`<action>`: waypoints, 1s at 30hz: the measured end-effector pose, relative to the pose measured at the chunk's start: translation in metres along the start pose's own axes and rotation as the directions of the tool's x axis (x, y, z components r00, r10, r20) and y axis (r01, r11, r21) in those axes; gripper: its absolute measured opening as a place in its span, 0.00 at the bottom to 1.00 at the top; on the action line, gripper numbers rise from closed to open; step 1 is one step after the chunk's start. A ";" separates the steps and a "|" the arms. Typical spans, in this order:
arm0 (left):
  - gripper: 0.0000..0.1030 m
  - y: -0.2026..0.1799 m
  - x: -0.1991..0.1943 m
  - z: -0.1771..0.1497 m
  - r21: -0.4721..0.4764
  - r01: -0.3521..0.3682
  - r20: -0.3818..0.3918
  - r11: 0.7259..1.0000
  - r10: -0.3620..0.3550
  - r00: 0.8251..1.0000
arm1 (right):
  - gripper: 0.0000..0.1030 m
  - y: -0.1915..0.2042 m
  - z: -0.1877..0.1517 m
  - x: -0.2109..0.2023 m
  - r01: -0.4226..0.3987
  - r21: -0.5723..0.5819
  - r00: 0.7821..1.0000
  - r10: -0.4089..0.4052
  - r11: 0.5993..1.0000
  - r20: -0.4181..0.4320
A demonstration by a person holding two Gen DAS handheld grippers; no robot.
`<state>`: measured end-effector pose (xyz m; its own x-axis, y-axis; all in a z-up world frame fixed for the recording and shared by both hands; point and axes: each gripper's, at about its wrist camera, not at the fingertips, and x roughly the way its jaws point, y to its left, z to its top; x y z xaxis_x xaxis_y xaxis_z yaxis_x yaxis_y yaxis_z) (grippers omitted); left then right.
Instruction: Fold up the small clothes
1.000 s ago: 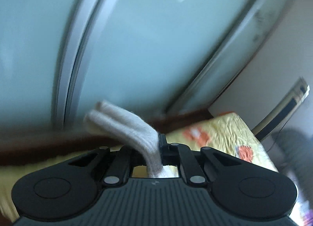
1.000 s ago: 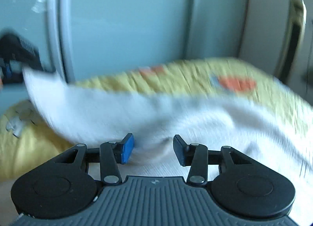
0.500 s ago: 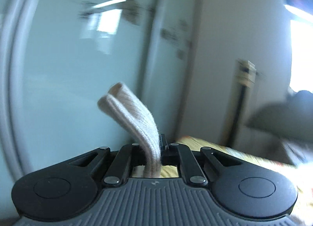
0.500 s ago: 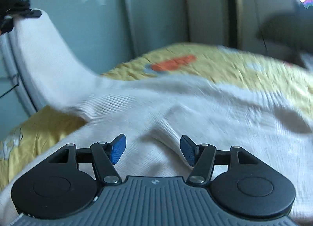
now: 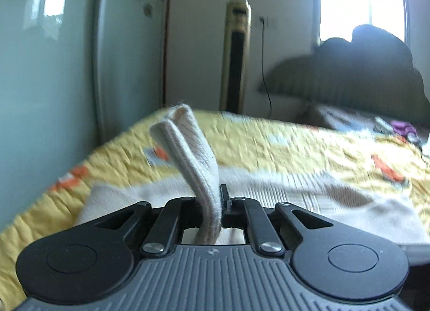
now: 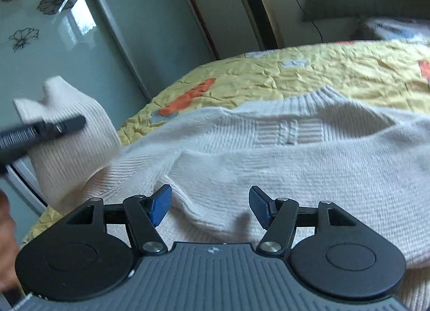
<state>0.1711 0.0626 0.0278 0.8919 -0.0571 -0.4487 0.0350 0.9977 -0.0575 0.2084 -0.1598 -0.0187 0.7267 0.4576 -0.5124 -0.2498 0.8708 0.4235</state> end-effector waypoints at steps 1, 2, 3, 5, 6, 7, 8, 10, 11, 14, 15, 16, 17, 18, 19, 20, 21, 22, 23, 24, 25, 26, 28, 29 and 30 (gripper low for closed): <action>0.08 0.000 0.001 -0.004 -0.002 0.006 -0.020 1.000 -0.006 1.000 | 0.66 -0.003 0.000 0.000 -0.007 0.016 1.000 0.007 1.000 -0.003; 0.08 -0.001 0.002 -0.010 0.000 0.013 -0.039 1.000 -0.012 0.999 | 0.66 -0.005 -0.001 0.000 -0.011 0.030 1.000 0.012 0.999 -0.006; 0.08 -0.002 0.007 -0.012 0.005 0.015 -0.054 1.000 -0.014 0.998 | 0.66 -0.006 -0.001 -0.001 -0.013 0.039 1.000 0.013 0.999 -0.006; 0.08 -0.007 0.014 -0.019 0.023 0.014 -0.076 1.000 -0.012 0.997 | 0.66 -0.009 -0.001 0.001 -0.011 0.053 1.000 0.012 0.999 -0.005; 0.08 -0.008 0.016 -0.022 0.034 0.016 -0.085 0.999 -0.013 0.996 | 0.66 -0.011 -0.001 0.001 -0.015 0.063 1.000 0.015 0.998 -0.003; 0.08 -0.011 0.018 -0.025 0.048 0.021 -0.098 0.999 -0.016 0.995 | 0.66 -0.012 -0.001 0.001 -0.021 0.073 1.000 0.021 0.997 0.000; 0.09 -0.013 0.022 -0.027 0.066 0.026 -0.115 0.998 -0.018 0.993 | 0.66 -0.014 0.000 0.002 -0.030 0.088 1.000 0.030 0.996 0.002; 0.11 -0.020 0.025 -0.031 0.102 0.048 -0.149 0.994 -0.032 0.988 | 0.67 -0.020 0.001 0.002 -0.058 0.127 0.998 0.058 0.990 0.005; 0.16 -0.022 0.026 -0.034 0.113 0.063 -0.160 0.992 -0.044 0.986 | 0.67 -0.023 0.002 0.002 -0.082 0.158 0.997 0.082 0.984 0.006; 0.50 -0.025 0.022 -0.038 0.124 0.137 -0.193 0.983 -0.112 0.975 | 0.68 -0.037 0.002 0.005 -0.167 0.271 0.985 0.171 0.948 0.009; 0.61 -0.026 0.019 -0.039 0.124 0.159 -0.195 0.979 -0.133 0.972 | 0.68 -0.042 0.001 0.007 -0.186 0.301 0.982 0.191 0.935 0.013; 0.78 -0.026 0.014 -0.040 0.125 0.172 -0.179 0.977 -0.148 0.973 | 0.68 -0.045 0.001 0.008 -0.198 0.322 0.979 0.204 0.926 0.015; 0.84 -0.026 0.006 -0.041 0.132 0.176 -0.146 0.976 -0.156 0.977 | 0.68 -0.047 0.001 0.009 -0.206 0.336 0.977 0.213 0.919 0.016; 0.84 -0.027 -0.002 -0.043 0.147 0.178 -0.115 0.973 -0.162 0.980 | 0.68 -0.049 0.001 0.010 -0.214 0.347 0.975 0.222 0.913 0.017; 0.84 -0.027 -0.009 -0.042 0.162 0.181 -0.101 0.970 -0.167 0.981 | 0.69 -0.050 0.001 0.010 -0.221 0.354 0.973 0.229 0.909 0.019; 0.84 -0.027 -0.015 -0.042 0.173 0.184 -0.099 0.968 -0.169 0.981 | 0.70 -0.050 0.001 0.010 -0.228 0.358 0.971 0.237 0.906 0.019; 0.84 -0.026 -0.020 -0.042 0.176 0.186 -0.099 0.967 -0.170 0.980 | 0.70 -0.050 0.001 0.011 -0.233 0.357 0.970 0.244 0.904 0.017; 0.84 -0.023 -0.025 -0.041 0.173 0.185 -0.098 0.967 -0.170 0.981 | 0.70 -0.049 0.001 0.012 -0.235 0.354 0.969 0.247 0.905 0.011; 0.84 -0.020 -0.029 -0.043 0.168 0.184 -0.100 0.968 -0.169 0.980 | 0.70 -0.047 0.002 0.013 -0.237 0.350 0.968 0.251 0.906 0.006; 0.84 -0.016 -0.031 -0.044 0.165 0.185 -0.104 0.969 -0.169 0.980 | 0.69 -0.044 0.002 0.014 -0.244 0.346 0.965 0.261 0.906 -0.001; 0.84 -0.013 -0.033 -0.046 0.162 0.183 -0.107 0.970 -0.167 0.980 | 0.69 -0.041 0.002 0.014 -0.255 0.339 0.962 0.274 0.906 -0.009; 0.84 -0.009 -0.036 -0.049 0.163 0.175 -0.111 0.971 -0.158 0.981 | 0.69 -0.038 0.002 0.014 -0.263 0.326 0.958 0.285 0.908 -0.019; 0.84 -0.004 -0.039 -0.054 0.167 0.152 -0.117 0.974 -0.133 0.984 | 0.69 -0.031 0.002 0.016 -0.269 0.294 0.955 0.294 0.917 -0.041; 0.84 -0.002 -0.040 -0.057 0.171 0.142 -0.123 0.975 -0.122 0.985 | 0.69 -0.028 0.002 0.018 -0.268 0.283 0.955 0.292 0.921 -0.046; 0.84 0.000 -0.040 -0.059 0.174 0.135 -0.131 0.976 -0.113 0.985 | 0.67 -0.025 0.002 0.020 -0.265 0.274 0.956 0.289 0.925 -0.050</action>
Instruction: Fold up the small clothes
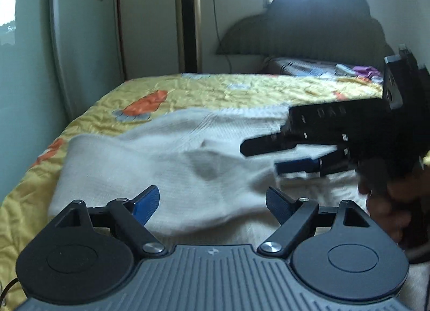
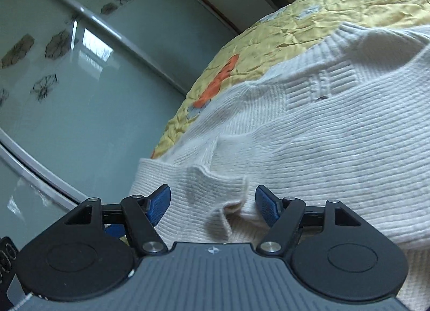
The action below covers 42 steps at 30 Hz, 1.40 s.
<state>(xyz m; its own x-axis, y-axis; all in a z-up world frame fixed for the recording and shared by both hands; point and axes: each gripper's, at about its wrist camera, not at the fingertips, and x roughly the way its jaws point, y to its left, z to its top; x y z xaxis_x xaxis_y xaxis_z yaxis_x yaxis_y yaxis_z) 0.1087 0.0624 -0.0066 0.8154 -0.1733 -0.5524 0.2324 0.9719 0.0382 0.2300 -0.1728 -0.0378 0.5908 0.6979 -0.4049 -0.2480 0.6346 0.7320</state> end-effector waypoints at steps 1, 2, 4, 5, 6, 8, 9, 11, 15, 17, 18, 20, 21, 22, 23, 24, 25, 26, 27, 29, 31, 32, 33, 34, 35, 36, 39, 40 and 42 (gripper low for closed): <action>0.84 0.001 0.001 -0.002 0.000 -0.007 -0.010 1.000 0.007 1.000 | 0.65 0.002 0.001 0.003 0.003 -0.009 1.000 -0.003 1.000 -0.007; 0.84 0.001 0.002 -0.003 -0.001 -0.013 -0.017 1.000 0.013 1.000 | 0.56 0.005 0.002 0.008 0.004 -0.018 1.000 -0.004 1.000 -0.016; 0.84 0.002 0.003 -0.004 -0.002 -0.024 -0.022 1.000 0.024 0.999 | 0.32 0.009 0.004 0.018 0.023 -0.038 0.999 -0.024 0.999 -0.038; 0.84 0.003 0.002 -0.004 0.000 -0.033 -0.017 0.999 0.033 0.999 | 0.12 0.010 0.005 0.023 0.039 -0.044 0.998 -0.041 0.998 -0.048; 0.84 0.003 0.001 -0.004 0.003 -0.041 -0.010 0.999 0.041 0.999 | 0.10 0.010 0.005 0.027 0.047 -0.048 0.997 -0.050 0.998 -0.058; 0.84 0.004 -0.002 -0.003 0.014 -0.059 0.006 0.998 0.059 0.998 | 0.10 0.014 0.007 0.027 0.055 -0.081 0.997 -0.059 0.995 -0.047; 0.84 0.004 -0.002 -0.003 0.022 -0.068 0.010 0.997 0.068 0.998 | 0.10 0.018 0.008 0.025 0.062 -0.110 0.997 -0.066 0.992 -0.028; 0.84 0.005 -0.002 -0.002 0.030 -0.089 0.016 0.996 0.089 0.996 | 0.09 0.029 0.013 0.017 0.078 -0.166 0.997 -0.075 0.983 0.024; 0.84 0.009 -0.001 -0.002 0.006 -0.107 0.013 0.994 0.107 0.994 | 0.09 0.035 0.030 -0.003 0.125 -0.199 0.988 -0.104 0.972 0.115; 0.84 0.013 0.002 -0.002 -0.016 -0.113 -0.001 0.993 0.113 0.994 | 0.09 0.034 0.038 -0.011 0.166 -0.205 0.980 -0.139 0.965 0.142; 0.84 0.016 0.003 -0.002 -0.027 -0.114 -0.006 0.993 0.114 0.994 | 0.09 0.033 0.041 -0.015 0.199 -0.214 0.973 -0.167 0.956 0.156; 0.84 0.020 0.003 -0.003 -0.043 -0.118 -0.016 0.992 0.118 0.993 | 0.09 0.032 0.043 -0.022 0.257 -0.226 0.958 -0.217 0.939 0.188; 0.84 0.022 0.004 -0.003 -0.048 -0.122 -0.021 0.991 0.121 0.992 | 0.09 0.028 0.044 -0.028 0.280 -0.224 0.950 -0.237 0.933 0.202; 0.84 0.024 0.005 -0.004 -0.054 -0.124 -0.026 0.991 0.122 0.992 | 0.09 0.025 0.045 -0.033 0.298 -0.219 0.944 -0.253 0.929 0.214; 0.84 0.026 0.005 -0.004 -0.060 -0.128 -0.029 0.990 0.126 0.992 | 0.09 0.020 0.046 -0.038 0.313 -0.210 0.938 -0.266 0.926 0.224; 0.84 0.027 0.006 -0.005 -0.064 -0.133 -0.033 0.989 0.131 0.991 | 0.09 0.015 0.048 -0.043 0.328 -0.200 0.931 -0.280 0.923 0.234; 0.84 0.029 0.007 -0.005 -0.070 -0.137 -0.038 0.988 0.135 0.990 | 0.09 0.010 0.049 -0.048 0.334 -0.182 0.927 -0.287 0.925 0.242; 0.84 0.032 0.008 -0.005 -0.078 -0.141 -0.044 0.987 0.138 0.989 | 0.09 0.004 0.049 -0.052 0.339 -0.165 0.923 -0.294 0.926 0.249; 0.84 0.033 0.008 -0.006 -0.086 -0.143 -0.049 0.986 0.139 0.989 | 0.09 -0.002 0.049 -0.055 0.347 -0.149 0.918 -0.303 0.926 0.255; 0.84 0.039 0.009 -0.006 -0.111 -0.140 -0.061 0.984 0.134 0.989 | 0.09 -0.011 0.048 -0.060 0.362 -0.131 0.911 -0.320 0.923 0.261; 0.84 0.043 0.010 -0.006 -0.136 -0.139 -0.071 0.981 0.130 0.989 | 0.09 -0.019 0.047 -0.064 0.372 -0.116 0.906 -0.333 0.921 0.262; 0.84 0.046 0.011 -0.006 -0.148 -0.139 -0.075 0.979 0.130 0.989 | 0.09 -0.023 0.047 -0.066 0.375 -0.110 0.904 -0.337 0.921 0.261; 0.84 0.047 0.011 -0.006 -0.158 -0.142 -0.079 0.977 0.131 0.988 | 0.09 -0.026 0.046 -0.068 0.379 -0.103 0.903 -0.342 0.920 0.261; 0.84 0.049 0.011 -0.007 -0.165 -0.145 -0.082 0.976 0.133 0.988 | 0.09 -0.029 0.045 -0.069 0.381 -0.095 0.901 -0.347 0.920 0.262; 0.84 0.050 0.012 -0.006 -0.172 -0.148 -0.086 0.974 0.134 0.987 | 0.09 -0.031 0.045 -0.071 0.383 -0.090 0.900 -0.349 0.919 0.263; 0.84 0.052 0.013 -0.006 -0.177 -0.149 -0.088 0.973 0.135 0.987 | 0.09 -0.033 0.044 -0.072 0.385 -0.084 0.898 -0.352 0.919 0.263; 0.84 0.053 0.014 -0.004 -0.181 -0.154 -0.093 0.971 0.139 0.986 | 0.09 -0.038 0.041 -0.078 0.390 -0.080 0.896 -0.357 0.917 0.265; 0.84 0.053 0.014 -0.003 -0.178 -0.158 -0.095 0.971 0.143 0.985 | 0.09 -0.038 0.039 -0.079 0.394 -0.083 0.894 -0.360 0.915 0.266; 0.84 0.052 0.015 0.000 -0.169 -0.165 -0.096 0.972 0.151 0.984 | 0.09 -0.040 0.036 -0.084 0.402 -0.089 0.891 -0.366 0.911 0.268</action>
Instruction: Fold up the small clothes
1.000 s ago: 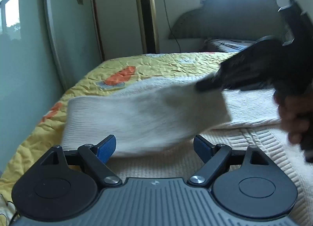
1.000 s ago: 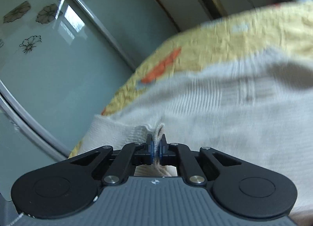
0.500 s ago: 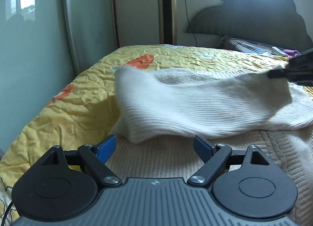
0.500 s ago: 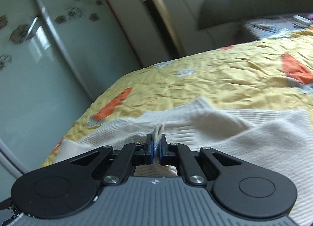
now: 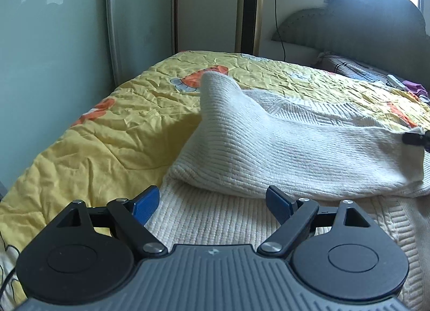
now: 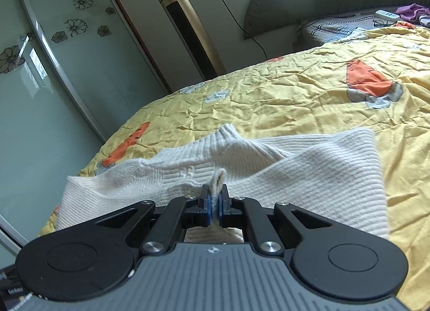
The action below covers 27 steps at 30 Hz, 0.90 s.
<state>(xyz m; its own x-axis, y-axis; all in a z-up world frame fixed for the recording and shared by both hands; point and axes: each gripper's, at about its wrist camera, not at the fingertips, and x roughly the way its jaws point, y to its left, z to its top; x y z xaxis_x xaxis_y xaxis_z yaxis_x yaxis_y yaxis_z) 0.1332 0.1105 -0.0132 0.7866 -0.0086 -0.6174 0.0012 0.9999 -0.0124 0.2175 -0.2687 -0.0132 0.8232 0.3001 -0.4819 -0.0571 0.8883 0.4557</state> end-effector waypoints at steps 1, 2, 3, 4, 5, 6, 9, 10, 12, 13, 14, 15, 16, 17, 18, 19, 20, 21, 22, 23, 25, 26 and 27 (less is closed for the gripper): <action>0.84 -0.001 0.001 0.002 0.005 -0.008 0.000 1.000 0.008 1.000 | 0.09 -0.001 -0.001 -0.001 0.003 -0.003 1.000 -0.003 1.000 0.000; 0.84 -0.002 0.002 0.005 0.014 -0.022 -0.001 1.000 0.022 1.000 | 0.09 -0.002 -0.003 -0.003 0.004 -0.004 1.000 -0.004 1.000 -0.001; 0.84 -0.004 0.004 0.009 0.025 -0.037 0.000 0.999 0.037 0.999 | 0.09 -0.003 -0.004 -0.004 0.004 -0.005 1.000 -0.004 1.000 -0.003; 0.84 -0.005 0.005 0.013 0.033 -0.050 0.006 0.998 0.050 0.999 | 0.09 -0.004 -0.006 -0.005 0.004 -0.005 1.000 -0.004 1.000 -0.006; 0.84 -0.006 0.008 0.017 0.043 -0.067 0.016 0.997 0.066 0.998 | 0.09 -0.005 -0.007 -0.006 0.005 -0.006 1.000 -0.005 1.000 -0.011; 0.84 -0.007 0.011 0.021 0.051 -0.087 0.022 0.995 0.086 0.996 | 0.09 -0.006 -0.009 -0.007 0.007 -0.008 1.000 -0.008 1.000 -0.017; 0.84 -0.006 0.026 0.035 0.048 -0.143 0.008 0.989 0.143 0.990 | 0.09 -0.008 -0.014 -0.008 0.019 -0.013 0.999 -0.020 1.000 -0.031; 0.84 -0.003 0.032 0.040 0.035 -0.160 -0.007 0.987 0.160 0.987 | 0.09 -0.009 -0.015 -0.009 0.022 -0.012 0.999 -0.023 1.000 -0.035; 0.84 0.001 0.045 0.048 0.021 -0.178 -0.022 0.984 0.178 0.984 | 0.09 -0.012 -0.018 -0.012 0.021 -0.009 0.999 -0.021 1.000 -0.039; 0.84 0.002 0.053 0.052 0.020 -0.203 -0.034 0.979 0.204 0.978 | 0.09 -0.012 -0.018 -0.013 0.019 -0.009 0.999 -0.019 1.000 -0.039; 0.84 0.003 0.061 0.055 0.021 -0.235 -0.048 0.972 0.236 0.971 | 0.09 -0.012 -0.019 -0.014 0.019 -0.011 0.999 -0.019 1.000 -0.038; 0.84 0.003 0.067 0.058 0.026 -0.254 -0.052 0.967 0.255 0.966 | 0.09 -0.012 -0.019 -0.015 0.021 -0.014 0.999 -0.021 1.000 -0.035; 0.84 0.004 0.074 0.061 0.032 -0.268 -0.049 0.963 0.269 0.962 | 0.09 -0.011 -0.017 -0.014 0.024 -0.019 0.999 -0.024 1.000 -0.031; 0.84 0.004 0.080 0.063 0.032 -0.286 -0.050 0.958 0.288 0.956 | 0.09 -0.009 -0.015 -0.012 0.026 -0.028 0.999 -0.027 0.999 -0.027; 0.84 0.005 0.086 0.066 0.028 -0.307 -0.054 0.951 0.308 0.950 | 0.09 -0.006 -0.011 -0.009 0.029 -0.043 0.999 -0.030 0.999 -0.022; 0.84 0.006 0.089 0.068 0.020 -0.317 -0.056 0.948 0.317 0.947 | 0.09 -0.003 -0.006 -0.006 0.033 -0.063 0.999 -0.034 0.997 -0.014; 0.85 0.007 0.093 0.070 0.009 -0.326 -0.052 0.945 0.326 0.944 | 0.09 0.001 -0.001 -0.003 0.039 -0.084 0.999 -0.040 0.996 -0.007; 0.85 0.008 0.096 0.072 0.001 -0.341 -0.046 0.940 0.340 0.939 | 0.09 0.007 0.005 -0.002 0.041 -0.109 0.999 -0.041 0.993 0.007; 0.85 0.008 0.100 0.073 -0.003 -0.366 -0.038 0.931 0.366 0.930 | 0.09 0.014 0.011 -0.002 0.037 -0.141 0.999 -0.033 0.989 0.031; 0.84 0.009 0.103 0.073 -0.002 -0.387 -0.034 0.922 0.387 0.922 | 0.09 0.021 0.016 -0.004 0.031 -0.177 0.998 -0.021 0.984 0.059; 0.84 0.010 0.112 0.073 0.007 -0.418 -0.041 0.908 0.418 0.907 | 0.09 0.033 0.024 -0.006 0.029 -0.242 0.995 -0.005 0.970 0.102; 0.84 0.011 0.115 0.071 0.009 -0.430 -0.054 0.903 0.430 0.901 | 0.09 0.035 0.026 -0.004 0.044 -0.264 0.994 -0.016 0.964 0.108; 0.84 0.012 0.116 0.071 0.006 -0.433 -0.060 0.901 0.433 0.900 | 0.09 0.034 0.029 0.001 0.064 -0.275 0.994 -0.038 0.959 0.098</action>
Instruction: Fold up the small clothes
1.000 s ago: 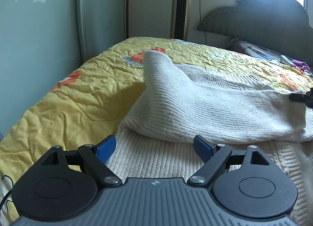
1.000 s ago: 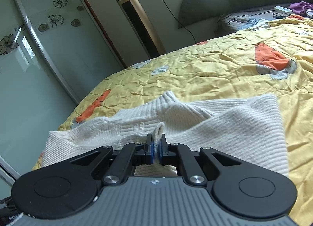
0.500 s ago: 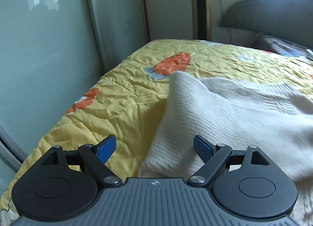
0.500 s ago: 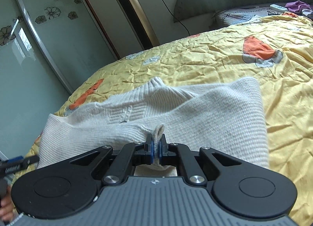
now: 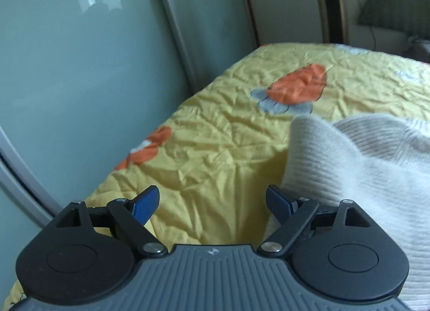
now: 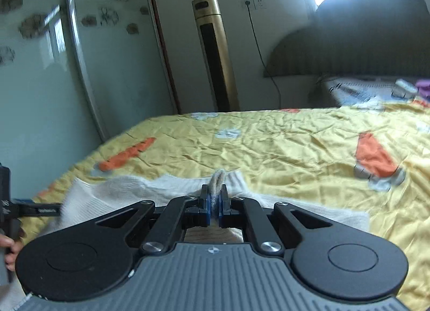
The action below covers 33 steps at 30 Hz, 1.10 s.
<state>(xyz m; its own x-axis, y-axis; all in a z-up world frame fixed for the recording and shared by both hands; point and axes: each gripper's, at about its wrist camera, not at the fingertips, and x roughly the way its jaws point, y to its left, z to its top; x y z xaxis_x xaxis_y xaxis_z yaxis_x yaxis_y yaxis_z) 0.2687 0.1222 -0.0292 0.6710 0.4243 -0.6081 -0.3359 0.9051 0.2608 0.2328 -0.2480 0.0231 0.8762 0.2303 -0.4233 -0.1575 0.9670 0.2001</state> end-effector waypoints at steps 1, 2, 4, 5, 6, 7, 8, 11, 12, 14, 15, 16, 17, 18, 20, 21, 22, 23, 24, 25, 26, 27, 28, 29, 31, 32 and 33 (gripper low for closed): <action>0.84 0.001 0.000 0.000 -0.006 0.000 -0.003 1.000 0.000 1.000 | 0.09 -0.003 -0.001 0.010 0.020 0.000 0.999 -0.020 1.000 -0.043; 0.84 0.004 -0.003 -0.001 -0.017 0.002 0.002 1.000 -0.002 1.000 | 0.09 -0.009 -0.003 0.019 0.039 0.016 0.995 -0.037 0.999 -0.092; 0.84 0.008 -0.012 -0.002 -0.043 0.032 0.032 0.999 -0.031 0.999 | 0.09 -0.021 -0.011 0.031 0.059 0.054 0.987 -0.050 0.997 -0.155; 0.84 0.010 -0.019 -0.003 -0.053 0.061 0.047 0.997 -0.058 0.997 | 0.09 -0.024 -0.014 0.031 0.059 0.062 0.985 -0.048 0.996 -0.165; 0.85 0.011 -0.024 -0.004 -0.058 0.094 0.054 0.994 -0.091 0.994 | 0.09 -0.025 -0.017 0.031 0.055 0.067 0.985 -0.043 0.996 -0.169; 0.85 0.011 -0.030 -0.005 -0.061 0.134 0.054 0.989 -0.131 0.990 | 0.10 -0.026 -0.019 0.031 0.055 0.068 0.984 -0.042 0.996 -0.173; 0.85 0.011 -0.037 -0.007 -0.065 0.177 0.050 0.982 -0.174 0.983 | 0.10 -0.026 -0.021 0.032 0.059 0.062 0.982 -0.047 0.996 -0.181; 0.85 0.010 -0.053 -0.015 -0.055 0.300 0.033 0.952 -0.299 0.954 | 0.26 -0.025 -0.027 0.033 0.093 0.055 0.975 -0.080 0.994 -0.207; 0.85 0.008 -0.057 -0.019 -0.044 0.336 0.030 0.941 -0.335 0.942 | 0.32 -0.026 -0.028 0.029 0.102 0.066 0.976 -0.087 0.993 -0.198; 0.85 0.001 -0.060 -0.027 -0.006 0.369 0.009 0.929 -0.369 0.929 | 0.46 -0.033 -0.031 0.021 0.072 0.113 0.981 -0.050 0.991 -0.185; 0.85 -0.003 -0.059 -0.030 0.011 0.364 -0.006 0.931 -0.364 0.931 | 0.47 -0.038 -0.034 0.019 0.040 0.148 0.981 -0.011 0.988 -0.194; 0.84 -0.006 -0.060 -0.033 0.019 0.357 -0.012 0.934 -0.356 0.934 | 0.47 -0.043 -0.038 0.020 0.017 0.185 0.977 0.023 0.983 -0.212; 0.85 -0.007 -0.062 -0.035 0.024 0.356 -0.004 0.934 -0.356 0.934 | 0.46 -0.047 -0.041 0.021 0.013 0.209 0.974 0.035 0.978 -0.224; 0.85 -0.008 -0.066 -0.038 0.032 0.358 0.003 0.933 -0.358 0.934 | 0.35 -0.049 -0.043 0.020 0.015 0.219 0.973 0.036 0.976 -0.228; 0.85 -0.013 -0.070 -0.040 0.066 0.351 0.012 0.934 -0.352 0.936 | 0.18 -0.049 -0.045 0.016 0.027 0.208 0.974 0.022 0.978 -0.227; 0.85 -0.014 -0.071 -0.040 0.075 0.340 0.011 0.938 -0.341 0.940 | 0.07 -0.049 -0.044 0.013 0.030 0.198 0.974 0.016 0.980 -0.227; 0.85 -0.014 -0.072 -0.041 0.078 0.336 0.012 0.939 -0.338 0.941 | 0.07 -0.048 -0.043 0.010 0.029 0.198 0.976 0.015 0.980 -0.219; 0.85 -0.013 -0.073 -0.041 0.075 0.342 0.011 0.937 -0.344 0.939 | 0.07 -0.048 -0.041 0.005 0.025 0.203 0.979 0.018 0.979 -0.205; 0.85 -0.013 -0.074 -0.041 0.074 0.351 0.010 0.933 -0.353 0.936 | 0.07 -0.047 -0.039 0.000 0.022 0.200 0.982 0.016 0.980 -0.189; 0.85 -0.013 -0.074 -0.041 0.074 0.351 0.008 0.933 -0.353 0.936 | 0.07 -0.044 -0.037 -0.005 0.028 0.183 0.984 0.005 0.983 -0.178; 0.85 -0.014 -0.074 -0.042 0.076 0.343 0.005 0.936 -0.344 0.939 | 0.07 -0.041 -0.036 -0.008 0.047 0.158 0.984 -0.019 0.986 -0.178; 0.85 -0.015 -0.074 -0.042 0.077 0.336 0.003 0.939 -0.338 0.941 | 0.15 -0.039 -0.035 -0.007 0.077 0.132 0.982 -0.052 0.988 -0.184; 0.85 -0.015 -0.075 -0.042 0.076 0.334 0.004 0.940 -0.335 0.942 | 0.19 -0.037 -0.035 -0.006 0.130 0.099 0.975 -0.109 0.987 -0.193; 0.85 -0.015 -0.076 -0.043 0.074 0.333 0.007 0.940 -0.335 0.942 | 0.21 -0.035 -0.035 -0.006 0.179 0.078 0.969 -0.162 0.981 -0.188; 0.85 -0.016 -0.077 -0.044 0.074 0.333 0.008 0.940 -0.334 0.942 | 0.29 -0.027 -0.036 -0.016 0.176 0.068 0.977 -0.165 0.982 -0.136; 0.85 -0.016 -0.077 -0.045 0.074 0.331 0.008 0.941 -0.332 0.943 | 0.33 -0.021 -0.037 -0.021 0.132 0.061 0.985 -0.124 0.989 -0.121; 0.85 -0.016 -0.077 -0.045 0.072 0.330 0.007 0.941 -0.331 0.944 | 0.39 -0.014 -0.038 -0.022 0.087 0.036 0.988 -0.082 0.996 -0.127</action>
<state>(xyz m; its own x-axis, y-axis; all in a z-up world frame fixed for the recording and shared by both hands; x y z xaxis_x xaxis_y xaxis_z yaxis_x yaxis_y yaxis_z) 0.1929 0.0740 -0.0200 0.7492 0.1009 -0.6547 -0.0473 0.9940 0.0991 0.1984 -0.2623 -0.0043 0.8210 0.1625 -0.5473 -0.0641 0.9788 0.1945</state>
